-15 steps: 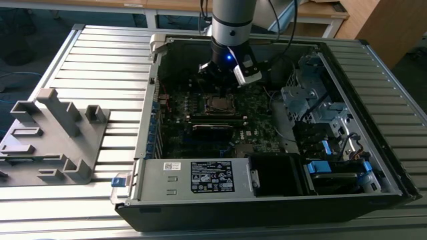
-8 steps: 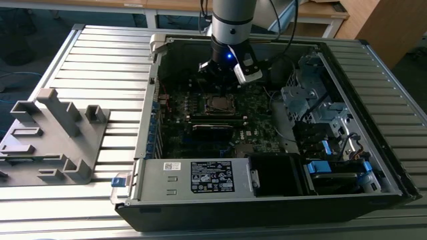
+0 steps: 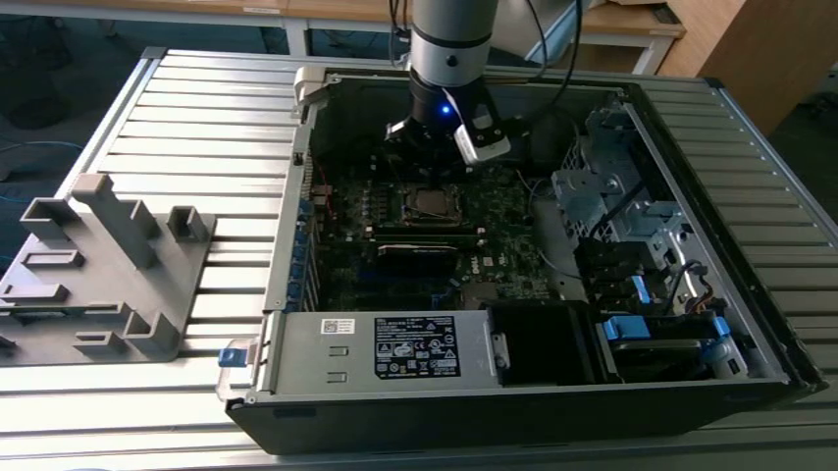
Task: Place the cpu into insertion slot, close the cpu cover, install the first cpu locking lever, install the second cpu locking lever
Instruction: 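Install the first cpu locking lever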
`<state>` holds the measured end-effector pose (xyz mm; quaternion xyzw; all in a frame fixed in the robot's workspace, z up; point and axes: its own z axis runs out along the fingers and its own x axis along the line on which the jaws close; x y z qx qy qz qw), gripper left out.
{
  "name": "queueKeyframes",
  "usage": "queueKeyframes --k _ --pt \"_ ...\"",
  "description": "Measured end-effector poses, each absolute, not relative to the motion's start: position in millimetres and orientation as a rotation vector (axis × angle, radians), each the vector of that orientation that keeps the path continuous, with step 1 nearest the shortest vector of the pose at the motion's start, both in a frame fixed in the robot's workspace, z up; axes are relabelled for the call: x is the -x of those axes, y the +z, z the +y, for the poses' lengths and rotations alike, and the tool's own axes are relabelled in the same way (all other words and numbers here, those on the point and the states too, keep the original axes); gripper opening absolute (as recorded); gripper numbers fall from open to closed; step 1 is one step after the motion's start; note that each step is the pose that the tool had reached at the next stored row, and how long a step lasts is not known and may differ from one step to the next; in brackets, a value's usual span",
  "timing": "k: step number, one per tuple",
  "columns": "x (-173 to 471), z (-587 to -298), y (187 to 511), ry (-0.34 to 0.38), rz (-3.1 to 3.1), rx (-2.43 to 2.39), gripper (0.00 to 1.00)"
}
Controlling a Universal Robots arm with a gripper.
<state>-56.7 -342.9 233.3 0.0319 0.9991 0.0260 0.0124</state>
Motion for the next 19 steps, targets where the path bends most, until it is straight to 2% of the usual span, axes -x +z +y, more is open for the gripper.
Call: queueKeyframes --k 11,19 --pt "72.9 -343.0 234.5 0.081 3.113 -0.099 0.11" --pt "72.9 -342.9 250.6 0.081 3.113 -0.099 0.11"
